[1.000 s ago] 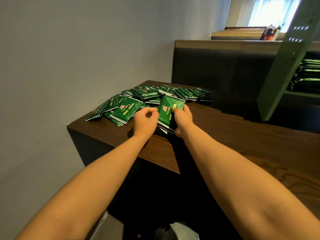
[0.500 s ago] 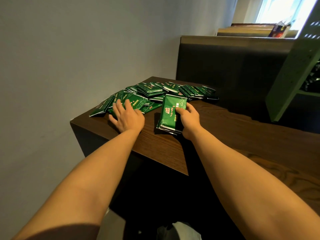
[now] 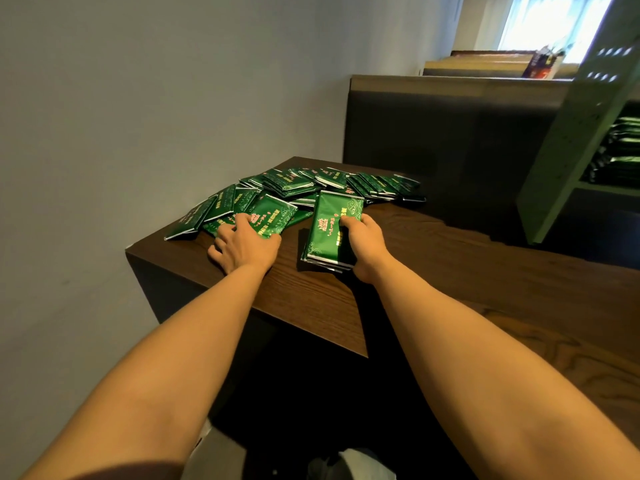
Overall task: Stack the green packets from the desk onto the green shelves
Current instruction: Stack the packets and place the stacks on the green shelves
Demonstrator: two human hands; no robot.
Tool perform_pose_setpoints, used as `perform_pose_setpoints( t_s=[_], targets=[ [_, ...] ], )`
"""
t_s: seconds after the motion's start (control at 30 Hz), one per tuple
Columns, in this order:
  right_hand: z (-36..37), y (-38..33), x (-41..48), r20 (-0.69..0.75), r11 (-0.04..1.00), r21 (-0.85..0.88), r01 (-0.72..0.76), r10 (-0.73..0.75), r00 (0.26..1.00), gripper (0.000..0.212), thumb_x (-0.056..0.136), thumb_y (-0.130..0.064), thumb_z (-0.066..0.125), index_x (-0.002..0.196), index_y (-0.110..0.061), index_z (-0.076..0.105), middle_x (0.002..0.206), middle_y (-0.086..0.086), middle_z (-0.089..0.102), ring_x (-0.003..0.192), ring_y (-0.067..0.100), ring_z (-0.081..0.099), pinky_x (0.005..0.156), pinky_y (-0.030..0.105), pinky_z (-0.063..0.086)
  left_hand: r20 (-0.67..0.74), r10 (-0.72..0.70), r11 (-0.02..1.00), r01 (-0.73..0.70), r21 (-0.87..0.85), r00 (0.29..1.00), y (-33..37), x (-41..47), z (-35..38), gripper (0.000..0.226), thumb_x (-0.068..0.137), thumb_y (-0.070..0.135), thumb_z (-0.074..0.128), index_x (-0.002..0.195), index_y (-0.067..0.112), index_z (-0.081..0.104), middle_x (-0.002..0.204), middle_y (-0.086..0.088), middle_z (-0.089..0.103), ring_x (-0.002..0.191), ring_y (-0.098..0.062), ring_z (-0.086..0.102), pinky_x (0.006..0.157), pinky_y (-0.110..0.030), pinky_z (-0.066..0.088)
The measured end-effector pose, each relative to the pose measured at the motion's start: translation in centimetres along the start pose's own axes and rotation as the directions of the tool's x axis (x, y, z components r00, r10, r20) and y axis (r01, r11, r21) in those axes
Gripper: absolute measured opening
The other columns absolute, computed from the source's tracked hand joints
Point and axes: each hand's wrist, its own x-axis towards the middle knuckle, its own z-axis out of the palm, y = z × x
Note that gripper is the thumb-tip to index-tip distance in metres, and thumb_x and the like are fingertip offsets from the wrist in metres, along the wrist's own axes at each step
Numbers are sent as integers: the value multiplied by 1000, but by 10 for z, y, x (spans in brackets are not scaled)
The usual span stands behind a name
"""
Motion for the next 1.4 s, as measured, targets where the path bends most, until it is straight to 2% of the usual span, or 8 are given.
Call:
perform_pose_setpoints(
  t_s=[0.23,0.57,0.73,0.87,1.0,1.17,1.3,1.4],
  targets=[
    [0,-2,-3,1,1000,-19,-11,11,1000,15,93,-29,59,89,-15,55,84,7,56,75,23,52,72,36,38,-67,60,963,-76,-257,996,3,-10,-9,55,81,24,71,132,24,49,136,-9,40,107,-29,53,95,-37,38],
    [-6,3,-1,86,998,56,-30,25,996,10,95,-19,72,94,-10,70,90,10,73,82,26,70,81,41,56,23,75,763,-42,-645,997,17,-21,-12,36,89,-2,62,123,9,66,123,-7,60,101,-16,59,66,-5,41],
    [-8,-3,-7,112,977,144,-157,141,984,17,97,-28,70,96,-10,67,85,7,65,77,22,62,76,35,50,217,115,643,94,-760,969,43,-51,-6,32,92,-2,58,120,12,66,117,-3,64,111,-17,59,91,-27,49],
    [-6,-6,-12,137,956,246,-161,130,982,23,101,-24,62,118,-8,67,108,17,75,99,34,74,96,47,57,272,70,546,191,-816,960,48,-56,-2,29,95,3,55,118,14,68,104,1,68,86,-8,61,78,-21,53],
    [-5,-7,-14,136,947,276,-164,130,982,29,103,-22,58,125,-5,65,107,18,76,93,35,75,84,46,60,305,78,513,224,-829,949,45,-55,-3,25,93,5,58,112,16,71,112,-1,68,109,-16,61,97,-35,52],
    [-1,-2,-5,62,978,202,-61,49,997,27,101,-18,61,128,-15,59,124,15,71,103,31,74,84,46,61,147,252,665,-61,-744,956,39,-54,-11,25,94,7,58,116,9,70,96,4,67,82,-3,59,65,-7,47],
    [3,3,0,-19,988,150,-17,20,1000,26,95,-22,68,119,-22,56,127,10,66,117,33,66,104,57,51,-8,456,811,-420,-407,890,22,-39,-10,26,93,25,57,116,19,69,118,0,63,107,-15,56,92,-31,47],
    [2,4,2,-29,982,186,-32,38,999,60,88,-31,75,138,-12,50,134,9,63,121,31,62,108,51,45,-5,383,923,-383,-38,924,6,-18,-9,47,92,36,57,136,22,52,143,-4,45,135,-23,36,104,-42,32]
  ],
)
